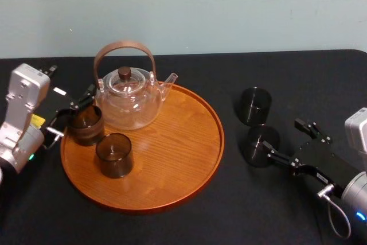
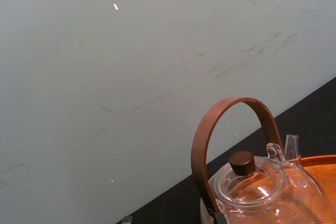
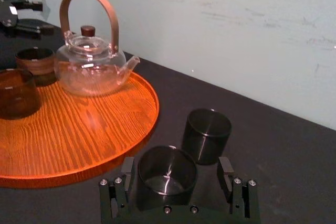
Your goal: Pick up the glass from the table and place it on the tray.
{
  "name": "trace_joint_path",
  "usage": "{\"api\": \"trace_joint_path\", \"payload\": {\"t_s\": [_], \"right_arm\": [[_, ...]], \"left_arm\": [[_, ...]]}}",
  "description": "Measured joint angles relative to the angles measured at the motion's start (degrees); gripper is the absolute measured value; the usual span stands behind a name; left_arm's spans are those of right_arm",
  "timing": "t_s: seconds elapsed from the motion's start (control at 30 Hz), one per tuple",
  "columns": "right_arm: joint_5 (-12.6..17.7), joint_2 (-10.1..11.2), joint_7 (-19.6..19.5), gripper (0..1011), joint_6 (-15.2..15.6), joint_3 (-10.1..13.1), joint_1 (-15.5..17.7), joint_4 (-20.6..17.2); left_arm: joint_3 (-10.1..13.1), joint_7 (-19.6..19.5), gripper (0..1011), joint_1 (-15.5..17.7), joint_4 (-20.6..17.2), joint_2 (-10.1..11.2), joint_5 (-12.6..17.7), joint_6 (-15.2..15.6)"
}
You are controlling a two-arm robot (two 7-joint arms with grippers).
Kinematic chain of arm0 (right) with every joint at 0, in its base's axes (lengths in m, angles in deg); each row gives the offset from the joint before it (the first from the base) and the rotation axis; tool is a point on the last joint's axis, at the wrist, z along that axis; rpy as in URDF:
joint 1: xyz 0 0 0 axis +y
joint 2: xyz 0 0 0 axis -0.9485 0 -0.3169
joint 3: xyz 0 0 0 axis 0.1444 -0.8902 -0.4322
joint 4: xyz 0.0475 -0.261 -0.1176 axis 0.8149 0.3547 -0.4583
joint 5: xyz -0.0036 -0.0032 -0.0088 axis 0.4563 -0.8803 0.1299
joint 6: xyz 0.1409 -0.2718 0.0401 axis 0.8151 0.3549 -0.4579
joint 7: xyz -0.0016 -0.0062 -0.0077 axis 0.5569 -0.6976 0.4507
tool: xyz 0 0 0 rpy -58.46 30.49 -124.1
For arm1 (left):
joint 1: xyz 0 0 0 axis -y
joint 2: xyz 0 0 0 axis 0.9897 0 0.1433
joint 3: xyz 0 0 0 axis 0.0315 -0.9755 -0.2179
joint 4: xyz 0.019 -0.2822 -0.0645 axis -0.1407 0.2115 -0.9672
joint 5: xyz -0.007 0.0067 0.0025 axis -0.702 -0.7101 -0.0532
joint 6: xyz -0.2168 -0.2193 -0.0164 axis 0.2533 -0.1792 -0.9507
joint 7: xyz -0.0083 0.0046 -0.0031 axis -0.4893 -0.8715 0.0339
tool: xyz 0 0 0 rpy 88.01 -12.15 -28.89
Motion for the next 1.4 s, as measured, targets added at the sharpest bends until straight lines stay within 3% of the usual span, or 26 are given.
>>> {"api": "trace_joint_path", "payload": {"t_s": [0.37,0.9,1.4], "right_arm": [[-1.65,-1.53,0.74,1002,1.66,0.41,-0.09,2.15],[-2.79,-4.37,4.92,1002,3.44,-0.11,-2.24,6.41],[-5.20,-7.75,7.80,1002,5.17,-0.55,-7.24,10.50]], "left_arm": [[0.00,0.00,1002,0.00,0.00,0.00,0.00,0.00],[0.00,0.00,1001,0.00,0.00,0.00,0.00,0.00],[0.00,0.00,1001,0.00,0.00,0.00,0.00,0.00]]}}
